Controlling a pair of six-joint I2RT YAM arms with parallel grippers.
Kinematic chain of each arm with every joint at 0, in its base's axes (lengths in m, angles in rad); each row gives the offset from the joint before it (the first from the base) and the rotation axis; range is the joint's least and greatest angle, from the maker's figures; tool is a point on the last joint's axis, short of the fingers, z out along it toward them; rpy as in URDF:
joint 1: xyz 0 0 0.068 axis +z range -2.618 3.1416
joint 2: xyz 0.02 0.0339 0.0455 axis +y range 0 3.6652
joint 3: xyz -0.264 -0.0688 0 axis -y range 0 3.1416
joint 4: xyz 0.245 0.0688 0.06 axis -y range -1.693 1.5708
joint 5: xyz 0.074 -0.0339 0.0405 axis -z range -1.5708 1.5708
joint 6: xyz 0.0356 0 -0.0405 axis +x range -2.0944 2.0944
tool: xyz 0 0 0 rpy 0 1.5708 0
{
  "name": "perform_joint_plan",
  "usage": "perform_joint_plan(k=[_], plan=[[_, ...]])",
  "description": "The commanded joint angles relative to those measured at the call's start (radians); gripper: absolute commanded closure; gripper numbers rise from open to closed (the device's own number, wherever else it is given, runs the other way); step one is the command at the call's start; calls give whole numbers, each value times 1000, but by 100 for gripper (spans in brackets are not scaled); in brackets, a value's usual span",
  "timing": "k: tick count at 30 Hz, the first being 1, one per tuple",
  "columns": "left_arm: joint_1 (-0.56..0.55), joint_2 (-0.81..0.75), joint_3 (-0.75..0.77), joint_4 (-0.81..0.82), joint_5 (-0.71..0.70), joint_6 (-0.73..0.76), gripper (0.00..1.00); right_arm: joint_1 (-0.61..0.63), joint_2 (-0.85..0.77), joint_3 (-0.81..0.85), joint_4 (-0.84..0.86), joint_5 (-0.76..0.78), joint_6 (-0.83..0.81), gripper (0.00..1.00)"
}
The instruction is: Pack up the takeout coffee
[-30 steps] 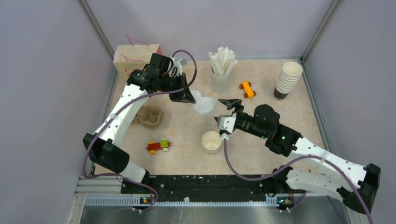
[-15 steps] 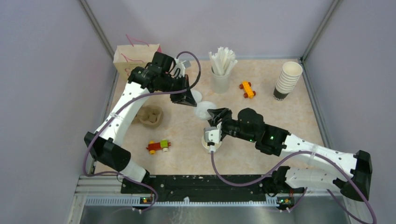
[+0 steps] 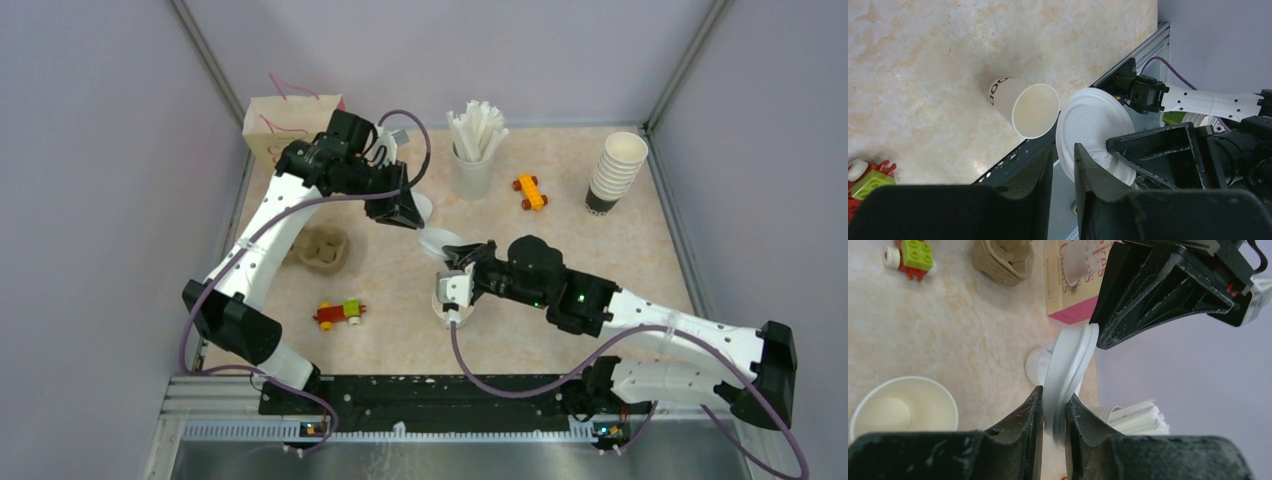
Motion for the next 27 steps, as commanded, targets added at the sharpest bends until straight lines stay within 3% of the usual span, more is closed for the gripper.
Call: perform_joint_plan(k=[1, 3, 9, 12, 19, 27], plan=[[-1, -24, 42, 99, 30, -59, 69, 14, -61, -26, 75, -30, 190, 89], [-1, -38, 42, 151, 38, -84, 54, 15, -84, -37, 81, -31, 289, 90], [-1, -98, 46, 304, -45, -114, 30, 15, -171, -67, 126, 52, 690, 94], [-1, -148, 42, 379, -104, -78, 2, 16, -210, -51, 111, 101, 946, 93], [-1, -261, -62, 419, -183, 37, 1, 16, -273, -46, -34, 172, 1549, 91], [-1, -424, -298, 485, -75, 69, 1, 16, -337, -65, -144, 285, 1882, 92]])
